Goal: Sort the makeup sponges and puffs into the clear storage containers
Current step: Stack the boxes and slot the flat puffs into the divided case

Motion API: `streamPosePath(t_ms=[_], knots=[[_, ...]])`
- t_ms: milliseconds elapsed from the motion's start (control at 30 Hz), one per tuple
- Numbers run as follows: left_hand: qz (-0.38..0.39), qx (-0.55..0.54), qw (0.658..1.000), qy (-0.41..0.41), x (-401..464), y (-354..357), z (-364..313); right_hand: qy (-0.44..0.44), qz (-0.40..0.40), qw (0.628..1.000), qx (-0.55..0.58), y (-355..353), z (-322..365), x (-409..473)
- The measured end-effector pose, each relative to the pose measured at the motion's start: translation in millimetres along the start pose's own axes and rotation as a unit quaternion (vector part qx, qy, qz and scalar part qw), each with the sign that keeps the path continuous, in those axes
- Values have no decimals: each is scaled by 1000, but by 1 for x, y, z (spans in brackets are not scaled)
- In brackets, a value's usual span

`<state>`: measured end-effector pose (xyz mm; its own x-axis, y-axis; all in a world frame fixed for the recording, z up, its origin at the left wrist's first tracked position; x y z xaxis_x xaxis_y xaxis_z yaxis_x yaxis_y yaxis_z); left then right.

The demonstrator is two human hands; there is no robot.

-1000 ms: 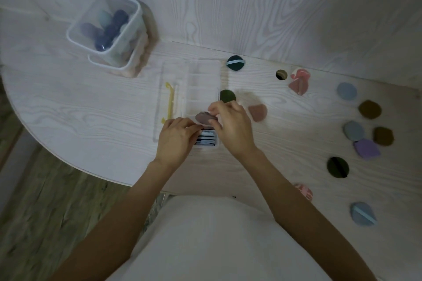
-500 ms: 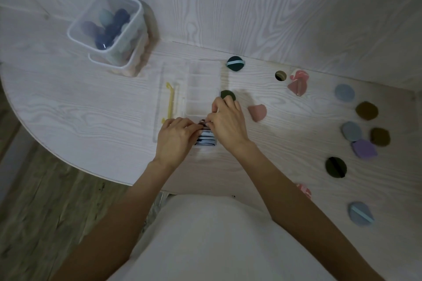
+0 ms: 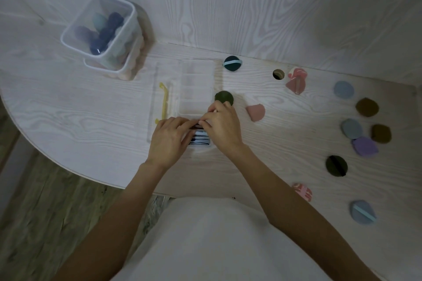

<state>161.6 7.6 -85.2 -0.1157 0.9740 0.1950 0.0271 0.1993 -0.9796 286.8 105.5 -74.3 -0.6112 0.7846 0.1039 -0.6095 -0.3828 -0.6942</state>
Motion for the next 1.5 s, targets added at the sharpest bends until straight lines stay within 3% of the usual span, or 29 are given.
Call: streamPosePath(t_ms=[167,267,467,567,667,733,867,933,1033,1100,1167,1333,1433,1500], knots=[[34,0,999,-8,4,-5,0,58,-79,989,110,-24,-23,-9],[24,-54,998,-21,14,-12,-3,109,-93,986,87,-44,-54,-17],[-23,-74,997,22,86,-16,-28,130,-23,991,14,-62,-92,3],[64,6,995,74,131,2,-47,99,18,995,-25,-65,-98,40],[229,163,955,94,157,20,-55,75,35,996,-43,-67,-106,78],[254,228,934,102,162,25,-57,66,47,996,-48,-67,-112,101],[230,226,942,96,161,27,-56,75,103,992,5,-57,-117,137],[208,173,959,83,156,29,-53,87,125,988,30,-50,-117,149],[63,-2,998,24,144,24,-50,103,86,991,-6,-45,-118,157],[-45,-139,988,-53,129,11,-46,131,37,991,-12,-45,-114,152],[-95,-227,962,-120,110,-4,-37,164,-17,986,26,-46,-107,137],[-99,-230,945,-210,66,-17,3,186,-121,949,222,-54,-81,72],[-79,-211,958,-178,59,-21,10,180,-198,907,324,-68,-59,23],[-56,-180,972,-143,55,-22,7,197,-203,884,372,-74,-49,-5]])
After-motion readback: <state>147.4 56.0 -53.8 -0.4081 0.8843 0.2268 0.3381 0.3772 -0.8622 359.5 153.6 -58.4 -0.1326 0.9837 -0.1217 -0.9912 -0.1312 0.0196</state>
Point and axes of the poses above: each hand's wrist, its own x-axis towards the middle knuckle, its own y-axis out of the palm, z = x × y, the point moved 1 cm from there along x, towards the middle knuckle, and after that the axes turned 15 degrees about x, right-handed, at the moved point
